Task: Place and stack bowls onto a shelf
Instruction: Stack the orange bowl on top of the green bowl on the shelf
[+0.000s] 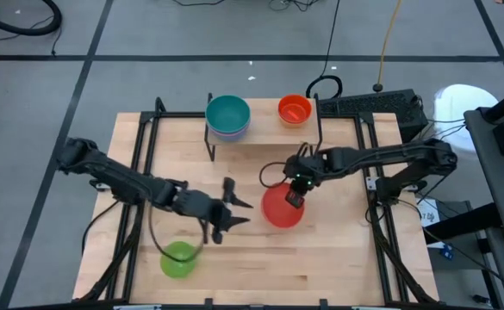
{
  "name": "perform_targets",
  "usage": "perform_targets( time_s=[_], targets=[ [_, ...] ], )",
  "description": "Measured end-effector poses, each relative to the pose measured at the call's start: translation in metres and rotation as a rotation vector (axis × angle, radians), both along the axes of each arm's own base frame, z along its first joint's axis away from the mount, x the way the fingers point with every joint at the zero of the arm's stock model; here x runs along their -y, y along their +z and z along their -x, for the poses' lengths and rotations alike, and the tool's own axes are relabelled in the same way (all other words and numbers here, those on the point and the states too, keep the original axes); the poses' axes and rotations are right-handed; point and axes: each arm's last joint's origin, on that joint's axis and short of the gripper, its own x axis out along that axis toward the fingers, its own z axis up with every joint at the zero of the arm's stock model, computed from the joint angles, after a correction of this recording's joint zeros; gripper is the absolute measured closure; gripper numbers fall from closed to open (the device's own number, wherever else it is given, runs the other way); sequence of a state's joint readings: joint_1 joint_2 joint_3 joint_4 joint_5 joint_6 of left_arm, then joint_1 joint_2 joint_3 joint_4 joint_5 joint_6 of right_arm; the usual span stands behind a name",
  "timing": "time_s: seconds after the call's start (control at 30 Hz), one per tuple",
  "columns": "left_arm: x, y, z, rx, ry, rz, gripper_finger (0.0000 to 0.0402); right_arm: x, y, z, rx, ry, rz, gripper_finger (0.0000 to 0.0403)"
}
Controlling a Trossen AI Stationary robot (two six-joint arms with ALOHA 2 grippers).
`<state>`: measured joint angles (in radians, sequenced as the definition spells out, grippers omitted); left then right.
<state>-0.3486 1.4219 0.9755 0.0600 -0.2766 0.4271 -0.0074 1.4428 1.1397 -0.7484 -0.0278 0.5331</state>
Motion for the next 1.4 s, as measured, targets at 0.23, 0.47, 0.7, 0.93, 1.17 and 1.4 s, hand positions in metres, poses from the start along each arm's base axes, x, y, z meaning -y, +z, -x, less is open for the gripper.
perform_targets(
  time_s=[0.23,0.47,0.7,0.93,1.17,1.4],
  targets=[
    [0.017,-0.015,-0.049,-0.183,-0.041,-0.161,0.0194,0.0,0.0,0.0,-0.001,0.007,0.0,0.0403],
    [0.03,-0.034,-0.086,-0.287,-0.1,-0.318,0.0123,0.0,-0.001,0.001,-0.015,0.008,0.0,0.0403],
    [0.024,-0.051,-0.109,-0.43,-0.114,-0.413,0.0138,-0.001,-0.001,0.001,-0.012,0.04,-0.013,0.0403],
    [0.015,-0.058,-0.114,-0.464,-0.115,-0.478,0.0214,-0.001,-0.001,0.001,-0.019,0.04,-0.01,0.0403],
    [0.016,-0.059,-0.114,-0.465,-0.154,-0.5,0.0314,0.0,-0.002,0.003,-0.033,0.033,-0.011,0.0403],
    [0.017,-0.062,-0.113,-0.483,-0.184,-0.491,0.0352,0.003,0.001,-0.001,0.018,0.061,0.009,0.0377]
  ],
)
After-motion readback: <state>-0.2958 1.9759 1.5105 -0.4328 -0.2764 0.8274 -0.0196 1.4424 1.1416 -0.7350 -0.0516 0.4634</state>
